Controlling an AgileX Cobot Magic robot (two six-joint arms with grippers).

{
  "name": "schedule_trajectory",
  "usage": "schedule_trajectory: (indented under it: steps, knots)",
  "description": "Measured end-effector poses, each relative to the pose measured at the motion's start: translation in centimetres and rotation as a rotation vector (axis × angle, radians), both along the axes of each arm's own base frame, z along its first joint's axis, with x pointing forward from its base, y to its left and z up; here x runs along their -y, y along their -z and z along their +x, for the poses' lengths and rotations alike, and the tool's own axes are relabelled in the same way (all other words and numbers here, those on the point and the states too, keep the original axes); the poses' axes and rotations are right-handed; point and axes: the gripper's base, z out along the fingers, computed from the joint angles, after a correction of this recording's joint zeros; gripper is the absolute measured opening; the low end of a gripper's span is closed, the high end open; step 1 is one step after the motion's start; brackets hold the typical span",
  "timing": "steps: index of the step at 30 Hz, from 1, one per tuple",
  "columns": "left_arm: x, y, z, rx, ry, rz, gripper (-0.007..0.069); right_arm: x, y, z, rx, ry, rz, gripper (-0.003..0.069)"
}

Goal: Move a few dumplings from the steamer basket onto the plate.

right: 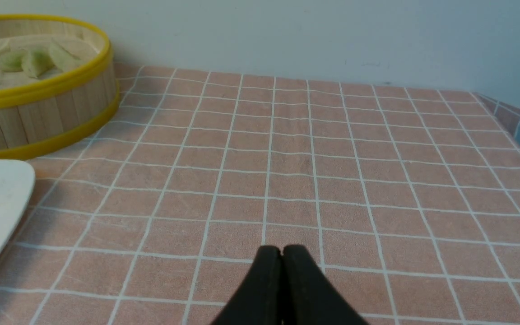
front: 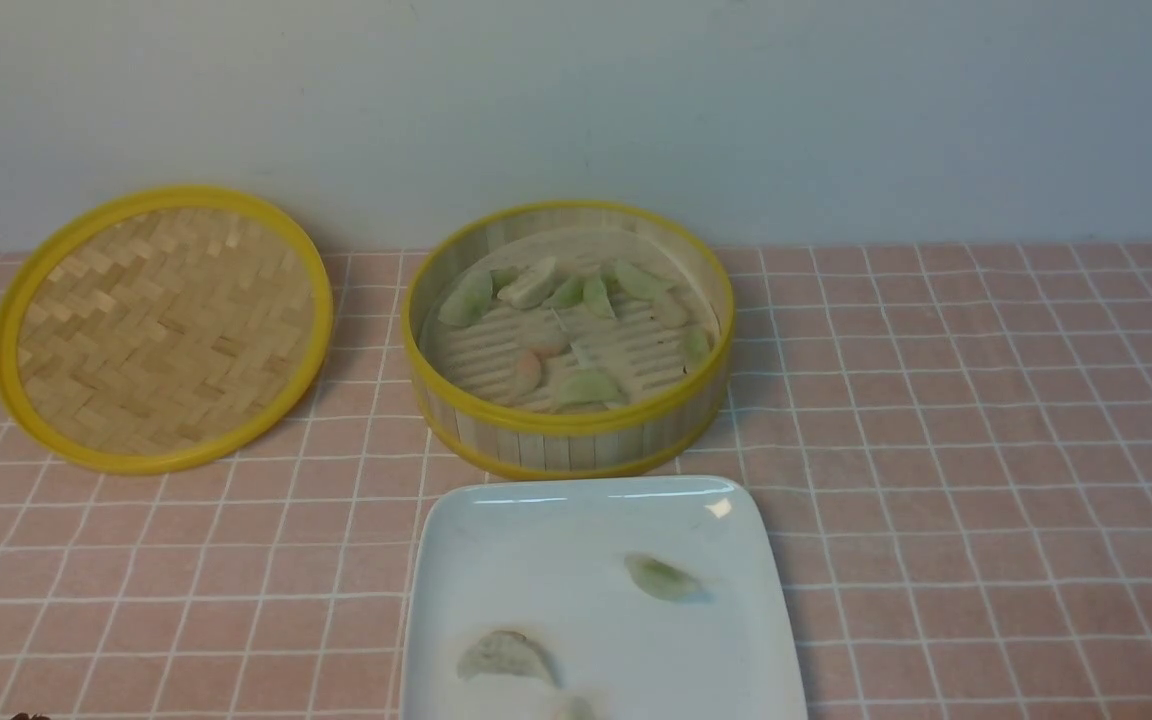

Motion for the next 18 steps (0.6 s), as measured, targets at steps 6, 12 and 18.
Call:
schedule_trajectory:
  steps: [6,12,18]
  knots:
    - [0.00,0.00,0.00,0.000,0.000,-0.001,-0.0006,0.00,0.00,0.00,0.000,0.000,0.000,-0.0015]
    - [0.00,0.00,0.00,0.000,0.000,-0.001,-0.0006,0.00,0.00,0.00,0.000,0.003,0.014,-0.0015]
    - [0.00,0.00,0.00,0.000,0.000,-0.001,-0.0006,0.00,0.00,0.00,0.000,0.003,0.014,-0.0015]
